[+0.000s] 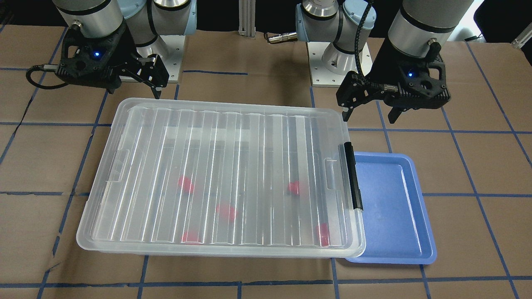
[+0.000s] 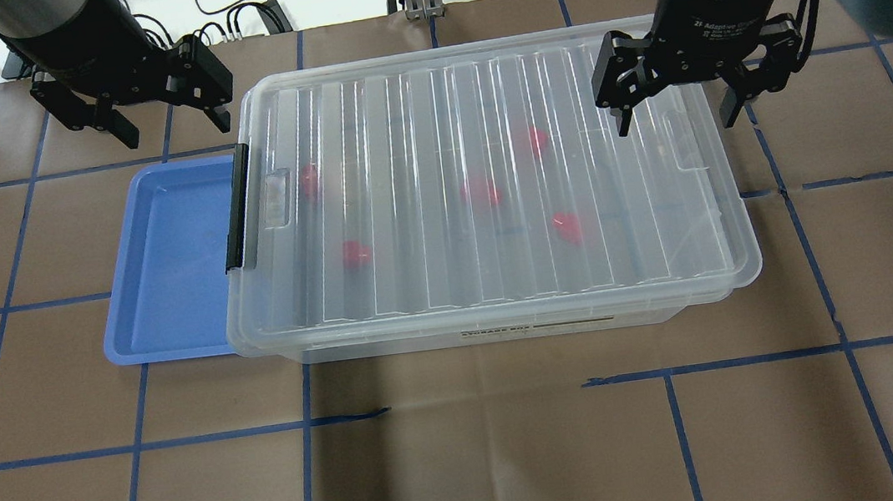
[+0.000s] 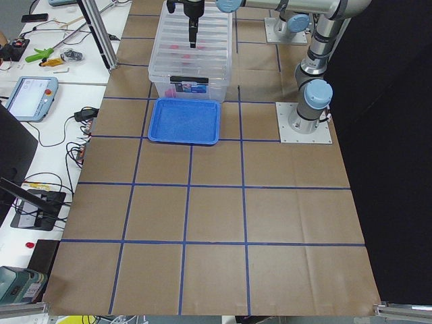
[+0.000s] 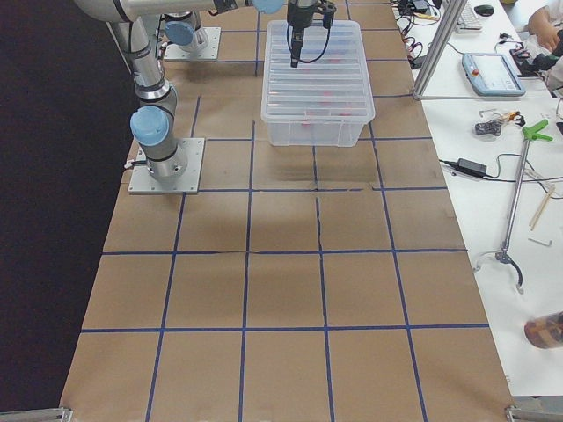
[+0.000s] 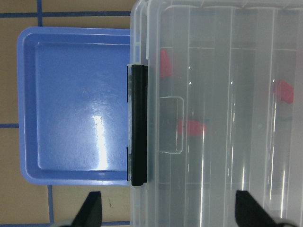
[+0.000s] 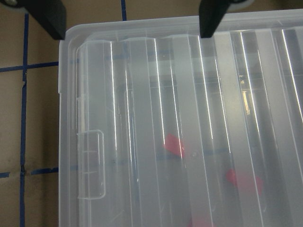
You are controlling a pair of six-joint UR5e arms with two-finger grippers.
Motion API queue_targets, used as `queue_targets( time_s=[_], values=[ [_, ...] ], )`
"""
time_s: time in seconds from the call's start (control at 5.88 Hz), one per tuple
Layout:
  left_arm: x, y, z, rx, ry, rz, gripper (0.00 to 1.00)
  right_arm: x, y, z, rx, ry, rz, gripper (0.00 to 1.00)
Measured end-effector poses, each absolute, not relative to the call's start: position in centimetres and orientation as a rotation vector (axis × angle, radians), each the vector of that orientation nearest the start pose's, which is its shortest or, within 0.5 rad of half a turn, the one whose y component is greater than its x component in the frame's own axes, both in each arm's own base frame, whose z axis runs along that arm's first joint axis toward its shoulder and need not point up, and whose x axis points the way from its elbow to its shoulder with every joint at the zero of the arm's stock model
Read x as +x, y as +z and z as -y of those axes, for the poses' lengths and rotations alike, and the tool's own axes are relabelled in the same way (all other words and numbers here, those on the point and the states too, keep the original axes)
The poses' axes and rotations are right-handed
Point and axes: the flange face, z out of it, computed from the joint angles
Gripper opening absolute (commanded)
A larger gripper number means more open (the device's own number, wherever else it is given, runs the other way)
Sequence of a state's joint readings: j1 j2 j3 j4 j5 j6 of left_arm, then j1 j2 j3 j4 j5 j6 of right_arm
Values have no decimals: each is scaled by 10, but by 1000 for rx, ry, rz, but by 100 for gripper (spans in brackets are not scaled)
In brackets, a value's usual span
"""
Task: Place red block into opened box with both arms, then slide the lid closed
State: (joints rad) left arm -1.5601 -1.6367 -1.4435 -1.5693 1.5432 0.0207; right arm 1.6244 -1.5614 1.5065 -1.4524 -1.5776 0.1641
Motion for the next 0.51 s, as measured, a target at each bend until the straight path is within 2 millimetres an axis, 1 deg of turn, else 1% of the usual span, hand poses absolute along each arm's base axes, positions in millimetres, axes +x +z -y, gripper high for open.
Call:
queue_targets(
  time_s=[0.34,0.51],
  values=[
    [-130,517,527,18,-100,-3167,98,152,505,482,194,94,-3147,100],
    [-130,517,527,17,-99,-3167,98,152,506,481,194,92,-3146,100]
  ],
)
